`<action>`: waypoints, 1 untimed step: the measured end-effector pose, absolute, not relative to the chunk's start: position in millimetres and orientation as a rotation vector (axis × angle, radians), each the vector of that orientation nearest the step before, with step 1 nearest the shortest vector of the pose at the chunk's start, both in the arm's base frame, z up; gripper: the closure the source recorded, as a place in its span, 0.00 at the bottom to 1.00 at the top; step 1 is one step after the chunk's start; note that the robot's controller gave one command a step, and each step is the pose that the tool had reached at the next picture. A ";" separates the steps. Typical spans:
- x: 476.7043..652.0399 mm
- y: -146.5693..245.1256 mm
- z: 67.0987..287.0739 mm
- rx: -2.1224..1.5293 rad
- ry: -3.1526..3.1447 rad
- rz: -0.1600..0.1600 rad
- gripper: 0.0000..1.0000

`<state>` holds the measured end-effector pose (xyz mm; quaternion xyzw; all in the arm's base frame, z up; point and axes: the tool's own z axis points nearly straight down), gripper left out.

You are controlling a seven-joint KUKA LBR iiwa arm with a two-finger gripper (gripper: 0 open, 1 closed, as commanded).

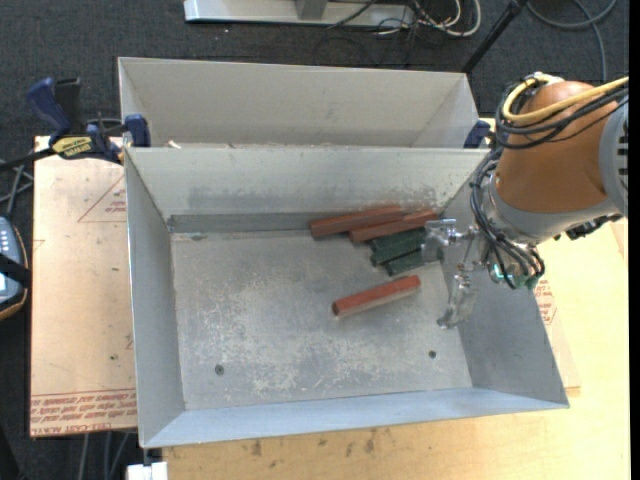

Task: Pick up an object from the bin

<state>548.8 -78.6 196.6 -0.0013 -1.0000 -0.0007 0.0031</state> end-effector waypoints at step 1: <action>550.4 -78.4 200.5 0.000 -3.143 -0.001 0.00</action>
Offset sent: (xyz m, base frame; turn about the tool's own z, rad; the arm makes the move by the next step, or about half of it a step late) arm 0.0408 0.0435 -0.1266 -0.3432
